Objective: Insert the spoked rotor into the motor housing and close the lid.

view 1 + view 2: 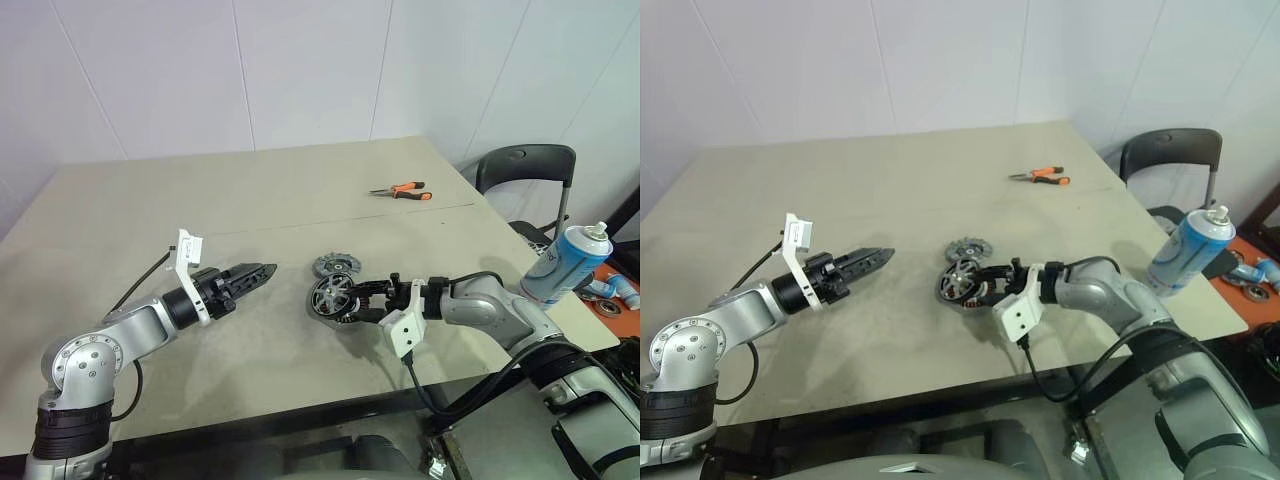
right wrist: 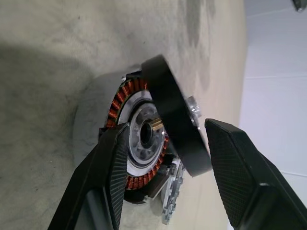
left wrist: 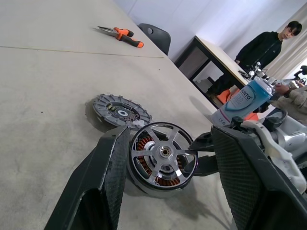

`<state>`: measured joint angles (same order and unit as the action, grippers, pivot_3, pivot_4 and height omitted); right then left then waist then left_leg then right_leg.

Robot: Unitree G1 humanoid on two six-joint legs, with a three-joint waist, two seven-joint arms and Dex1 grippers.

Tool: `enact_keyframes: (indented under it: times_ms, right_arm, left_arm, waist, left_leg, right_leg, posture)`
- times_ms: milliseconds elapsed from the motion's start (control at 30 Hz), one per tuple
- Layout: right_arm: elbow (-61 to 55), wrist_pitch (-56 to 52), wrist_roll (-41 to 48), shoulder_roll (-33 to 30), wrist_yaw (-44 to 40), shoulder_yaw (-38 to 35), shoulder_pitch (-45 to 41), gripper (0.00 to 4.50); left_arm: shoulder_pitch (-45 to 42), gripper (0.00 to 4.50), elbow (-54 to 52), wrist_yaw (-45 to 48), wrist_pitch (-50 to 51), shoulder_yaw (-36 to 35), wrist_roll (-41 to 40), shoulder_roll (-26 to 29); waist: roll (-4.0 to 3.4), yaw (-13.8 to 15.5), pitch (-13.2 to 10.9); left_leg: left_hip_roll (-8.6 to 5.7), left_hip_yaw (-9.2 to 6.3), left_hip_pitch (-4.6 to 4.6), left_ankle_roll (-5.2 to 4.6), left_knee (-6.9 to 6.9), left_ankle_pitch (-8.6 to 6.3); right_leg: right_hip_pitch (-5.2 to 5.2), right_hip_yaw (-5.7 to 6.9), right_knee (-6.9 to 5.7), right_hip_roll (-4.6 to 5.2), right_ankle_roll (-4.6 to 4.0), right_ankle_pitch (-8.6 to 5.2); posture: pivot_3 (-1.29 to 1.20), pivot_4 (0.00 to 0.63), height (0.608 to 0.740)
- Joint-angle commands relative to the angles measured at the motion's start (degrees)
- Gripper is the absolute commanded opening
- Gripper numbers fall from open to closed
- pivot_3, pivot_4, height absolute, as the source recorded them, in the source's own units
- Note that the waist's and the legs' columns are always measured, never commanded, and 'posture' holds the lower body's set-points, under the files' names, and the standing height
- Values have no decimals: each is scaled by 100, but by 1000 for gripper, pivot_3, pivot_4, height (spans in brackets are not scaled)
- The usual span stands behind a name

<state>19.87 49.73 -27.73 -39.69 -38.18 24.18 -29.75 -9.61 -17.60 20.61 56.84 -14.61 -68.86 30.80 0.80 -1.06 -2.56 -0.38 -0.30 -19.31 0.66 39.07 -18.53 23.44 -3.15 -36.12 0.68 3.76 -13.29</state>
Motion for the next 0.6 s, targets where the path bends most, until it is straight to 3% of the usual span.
enact_keyframes:
  times_ms: [33, 100, 200, 267, 600]
  right_arm:
    - [35, 49, -152, 49, 257, -80, -213, 2445]
    - [66, 59, -210, 57, 330, -80, -234, 2031]
    - [66, 24, -268, 56, 447, -105, -224, 969]
    - [67, -14, -322, 43, 532, -104, -230, 506]
    - [46, 94, -204, -92, 757, -198, -217, 506]
  left_arm:
    - [-144, 2884, -162, -21, -71, -39, 2, -17]
    - [-156, 2884, -153, -27, -67, -23, 15, -22]
    - [-170, 2884, -163, -73, -59, 7, 16, -50]
    - [-180, 2884, -173, -97, -50, 12, 12, -64]
    - [-284, 2884, -119, -166, 0, 43, 8, -104]
  waist:
    - [0, -1, 0]
    - [0, 0, 0]
    - [0, -1, 0]
    - [4, 3, 3]
    - [8, 4, 1]
  left_leg:
    - [0, 0, 0, 0, 0, 0]
    - [0, 0, 0, 0, 0, 0]
    - [0, 0, -1, 0, 0, 0]
    - [-1, 0, 2, 0, 0, 0]
    - [-2, -3, 4, 0, 0, 0]
  right_leg:
    - [0, 0, 0, 0, 0, 0]
    - [0, 0, 0, 0, 0, 0]
    - [0, 0, 0, 0, 0, 0]
    - [-2, 0, 0, 1, 0, 0]
    - [-7, 0, 1, 2, 0, 0]
  posture:
    - [0, 0, 740]
    - [0, 0, 740]
    - [0, 0, 740]
    - [0, 0, 740]
    - [0, 0, 740]
